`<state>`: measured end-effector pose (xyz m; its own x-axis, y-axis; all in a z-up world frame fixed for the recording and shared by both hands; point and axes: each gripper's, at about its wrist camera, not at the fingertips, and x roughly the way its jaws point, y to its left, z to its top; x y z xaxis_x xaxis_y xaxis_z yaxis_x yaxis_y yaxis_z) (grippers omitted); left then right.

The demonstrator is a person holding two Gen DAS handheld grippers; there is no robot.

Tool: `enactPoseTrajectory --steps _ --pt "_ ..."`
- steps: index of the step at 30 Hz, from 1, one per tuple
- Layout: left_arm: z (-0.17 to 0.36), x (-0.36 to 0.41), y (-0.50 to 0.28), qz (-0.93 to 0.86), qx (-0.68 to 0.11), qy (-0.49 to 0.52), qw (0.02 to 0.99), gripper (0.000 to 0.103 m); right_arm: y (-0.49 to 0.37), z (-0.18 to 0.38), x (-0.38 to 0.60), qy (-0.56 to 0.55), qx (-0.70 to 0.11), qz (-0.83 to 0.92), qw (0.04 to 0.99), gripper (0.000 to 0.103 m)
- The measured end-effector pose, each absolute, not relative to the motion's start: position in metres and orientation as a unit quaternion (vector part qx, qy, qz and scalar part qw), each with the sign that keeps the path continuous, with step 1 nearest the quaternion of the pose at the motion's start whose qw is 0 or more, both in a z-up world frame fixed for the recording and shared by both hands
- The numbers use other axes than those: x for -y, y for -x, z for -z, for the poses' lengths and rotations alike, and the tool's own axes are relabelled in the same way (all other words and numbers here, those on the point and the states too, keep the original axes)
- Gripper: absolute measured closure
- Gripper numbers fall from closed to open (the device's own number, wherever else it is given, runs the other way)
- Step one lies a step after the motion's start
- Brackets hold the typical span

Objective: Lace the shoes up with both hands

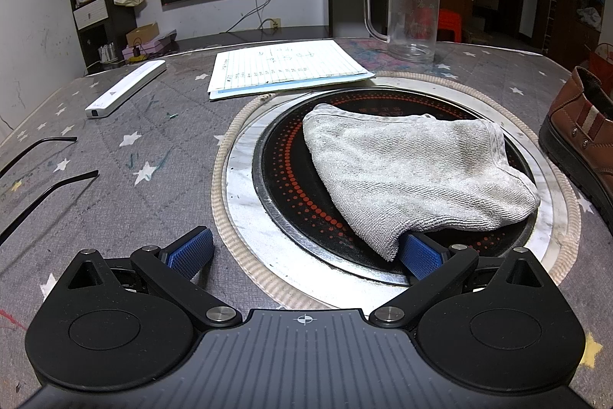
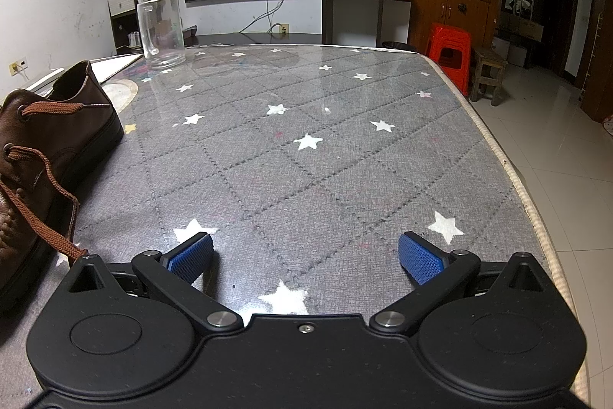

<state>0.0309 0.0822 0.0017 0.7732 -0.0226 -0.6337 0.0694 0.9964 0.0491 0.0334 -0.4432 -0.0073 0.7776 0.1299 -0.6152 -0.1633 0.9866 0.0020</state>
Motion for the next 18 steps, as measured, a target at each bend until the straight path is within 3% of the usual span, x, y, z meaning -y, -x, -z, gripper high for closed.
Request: enactPoseTrajectory --steps 18 --pt "-0.0018 -0.0802 -0.0297 0.024 -0.336 -0.035 0.941 0.0 -0.0333 0.0073 0.4432 0.026 -0.324 -0.078 0.942 0.0"
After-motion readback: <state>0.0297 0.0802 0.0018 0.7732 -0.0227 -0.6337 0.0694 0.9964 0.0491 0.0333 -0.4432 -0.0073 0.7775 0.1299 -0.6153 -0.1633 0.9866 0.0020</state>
